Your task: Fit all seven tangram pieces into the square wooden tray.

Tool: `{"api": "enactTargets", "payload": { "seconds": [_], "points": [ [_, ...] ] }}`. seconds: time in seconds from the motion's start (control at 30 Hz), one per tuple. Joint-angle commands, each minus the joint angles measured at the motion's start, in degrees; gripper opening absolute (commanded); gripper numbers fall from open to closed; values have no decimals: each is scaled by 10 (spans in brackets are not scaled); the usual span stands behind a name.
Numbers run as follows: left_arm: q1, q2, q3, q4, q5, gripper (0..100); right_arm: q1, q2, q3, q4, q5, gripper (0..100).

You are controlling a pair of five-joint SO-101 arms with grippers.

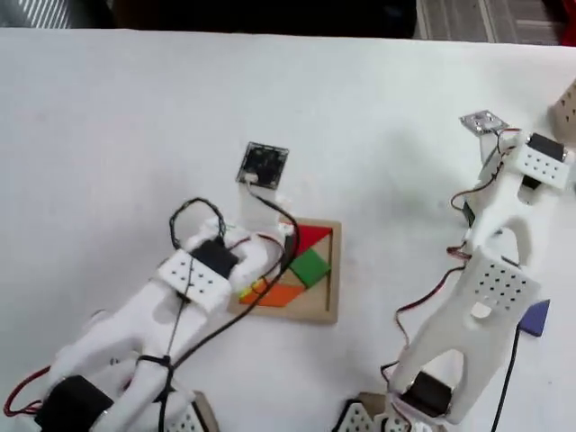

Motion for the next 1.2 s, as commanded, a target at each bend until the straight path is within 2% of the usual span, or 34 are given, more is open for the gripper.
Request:
{"api": "enactTargets", "payload": {
  "seconds": [0.0, 0.5, 0.63, 0.7, 1.0, 1.17],
  "points": [
    [-6, -19, -18, -14, -5, 37, 11, -9, -18, 3, 27, 159],
    [-6, -19, -18, -14, -5, 37, 28, 21, -11, 0, 58, 149],
    [-6, -19, -18, -14, -5, 37, 28, 22, -12, 3, 52, 9],
    [-6, -19, -18, -14, -5, 37, 28, 19, -17, 14, 28, 36],
    [-6, -19, -19, -14, -5, 37, 23, -9, -80, 119, -136, 17],
    [-6, -19, -19, -14, -5, 37, 22, -44, -82, 119, -149, 33]
  ]
}}
